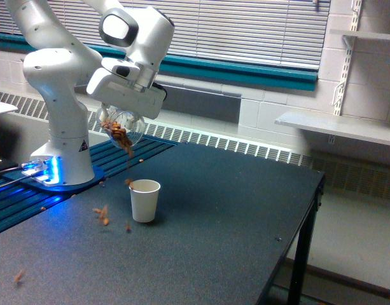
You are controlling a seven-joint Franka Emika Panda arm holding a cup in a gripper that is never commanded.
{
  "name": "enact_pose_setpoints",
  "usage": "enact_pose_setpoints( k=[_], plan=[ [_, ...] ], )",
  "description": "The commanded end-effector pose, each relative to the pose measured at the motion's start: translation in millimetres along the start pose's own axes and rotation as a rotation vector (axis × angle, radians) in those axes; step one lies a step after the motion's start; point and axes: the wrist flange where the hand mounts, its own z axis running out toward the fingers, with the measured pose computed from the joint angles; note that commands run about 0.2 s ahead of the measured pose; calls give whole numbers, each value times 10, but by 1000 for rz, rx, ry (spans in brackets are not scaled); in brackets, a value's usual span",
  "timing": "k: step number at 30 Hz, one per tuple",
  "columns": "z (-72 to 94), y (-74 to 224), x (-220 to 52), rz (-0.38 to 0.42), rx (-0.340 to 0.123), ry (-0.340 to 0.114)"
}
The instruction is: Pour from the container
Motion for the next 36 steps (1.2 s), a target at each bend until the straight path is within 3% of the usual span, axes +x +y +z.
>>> enact_pose_setpoints(
  k=[1, 15, 36],
  plan=[
    [93, -12, -60, -18, -35, -11],
    [30, -152, -50, -26, -44, -1],
    [-70, -163, -110, -8, -103, -6]
  ],
)
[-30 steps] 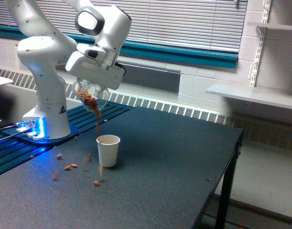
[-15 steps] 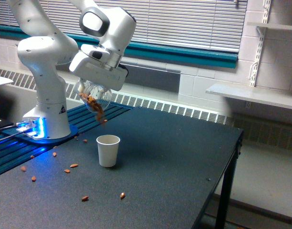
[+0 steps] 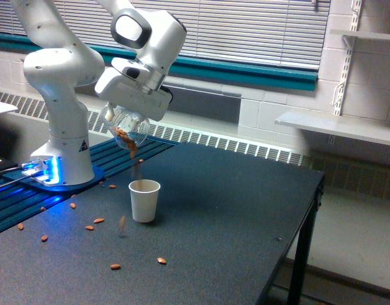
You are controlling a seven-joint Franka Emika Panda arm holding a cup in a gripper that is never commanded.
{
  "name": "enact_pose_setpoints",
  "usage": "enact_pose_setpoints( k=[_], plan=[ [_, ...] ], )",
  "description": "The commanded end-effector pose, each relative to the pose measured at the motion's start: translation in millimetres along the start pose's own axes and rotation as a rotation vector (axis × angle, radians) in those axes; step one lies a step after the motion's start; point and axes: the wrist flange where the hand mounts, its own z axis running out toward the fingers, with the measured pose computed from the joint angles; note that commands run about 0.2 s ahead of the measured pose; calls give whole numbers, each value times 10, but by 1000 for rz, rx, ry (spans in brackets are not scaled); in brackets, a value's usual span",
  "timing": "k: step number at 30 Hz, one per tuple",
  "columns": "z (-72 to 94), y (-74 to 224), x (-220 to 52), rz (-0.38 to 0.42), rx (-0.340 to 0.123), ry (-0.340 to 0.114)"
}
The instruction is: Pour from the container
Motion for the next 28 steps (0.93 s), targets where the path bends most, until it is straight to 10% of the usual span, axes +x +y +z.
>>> enact_pose_setpoints(
  k=[1, 28],
  plan=[
    [-13, 19, -61, 14, -25, -7],
    [-7, 3, -62, 16, -20, -15]
  ],
)
